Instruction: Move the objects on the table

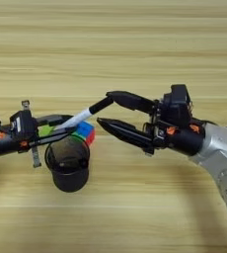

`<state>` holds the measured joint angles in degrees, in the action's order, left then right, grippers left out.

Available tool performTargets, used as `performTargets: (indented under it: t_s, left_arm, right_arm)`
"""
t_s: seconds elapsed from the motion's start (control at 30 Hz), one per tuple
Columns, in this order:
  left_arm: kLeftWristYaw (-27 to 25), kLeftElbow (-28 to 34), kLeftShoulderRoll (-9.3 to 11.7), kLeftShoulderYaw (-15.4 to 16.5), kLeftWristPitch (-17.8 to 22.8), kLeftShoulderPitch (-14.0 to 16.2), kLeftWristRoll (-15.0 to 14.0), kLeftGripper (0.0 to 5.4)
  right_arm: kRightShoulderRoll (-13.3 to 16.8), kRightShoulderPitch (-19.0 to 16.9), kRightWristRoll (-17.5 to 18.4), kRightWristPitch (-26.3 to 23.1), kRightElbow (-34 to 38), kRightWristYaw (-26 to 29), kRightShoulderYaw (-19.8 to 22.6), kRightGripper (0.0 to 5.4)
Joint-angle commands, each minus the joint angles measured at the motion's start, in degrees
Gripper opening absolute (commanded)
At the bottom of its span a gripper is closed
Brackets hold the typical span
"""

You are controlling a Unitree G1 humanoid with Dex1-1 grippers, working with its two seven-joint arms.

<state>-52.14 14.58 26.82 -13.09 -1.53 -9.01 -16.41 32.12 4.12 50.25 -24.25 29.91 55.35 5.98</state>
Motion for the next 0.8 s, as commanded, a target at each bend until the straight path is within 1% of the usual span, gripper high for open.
performTargets:
  t_s: [0.03, 0.13, 0.27, 0.3, 0.33, 0.47, 0.5, 0.6, 0.63, 0.8]
  left_arm:
    - [1.46, 0.47, 0.24, 2.38, 1.53, 0.09, -0.88, 0.69]
    - [2.14, 0.35, 0.29, 3.39, 1.79, 0.67, -0.72, 0.69]
    - [2.86, 0.25, 0.41, 4.81, 2.19, 1.46, -1.0, 0.69]
    - [3.16, 0.4, 0.48, 5.4, 2.56, 1.78, -1.26, 0.69]
    - [3.37, 0.55, 0.57, 5.92, 2.83, 2.08, -1.49, 0.69]
    - [3.69, 1.32, 1.15, 7.48, 4.5, 3.28, -2.86, 0.69]
    - [3.77, 1.35, 1.31, 7.71, 4.89, 3.44, -2.95, 0.69]
    - [3.86, 1.04, 1.74, 8.26, 5.86, 3.63, -2.81, 0.69]
    - [3.79, 0.98, 1.85, 8.34, 5.99, 3.63, -2.68, 0.69]
    - [3.45, 0.97, 2.36, 8.72, 6.55, 3.68, -2.34, 0.69]
  right_arm:
    - [-1.45, 0.38, 0.8, 1.17, -0.2, -1.38, 1.44, 3.82]
    - [-2.85, 0.4, 0.93, 2.2, -1.13, -2.57, 2.31, 4.04]
    - [-4.63, 0.55, -0.44, 3.72, -2.44, -4.57, 2.44, 4.41]
    - [-5.5, 0.73, -1.15, 4.05, -3.03, -6.07, 2.3, 4.48]
    - [-6.32, 0.99, -2.28, 4.68, -3.68, -7.59, 2.06, 4.62]
    - [-9.87, 1.98, -9.37, 9.49, -6.27, -13.39, 1.22, 4.92]
    - [-10.68, 2.26, -10.49, 10.26, -6.94, -14.59, 1.16, 5.11]
    - [-12.89, 2.72, -14.16, 12.88, -8.67, -17.84, 0.67, 5.39]
    - [-13.52, 2.79, -16.06, 14.24, -9.22, -18.88, 0.32, 5.4]
    - [-16.59, 3.09, -22.93, 19.74, -12.6, -23.86, -0.15, 5.4]
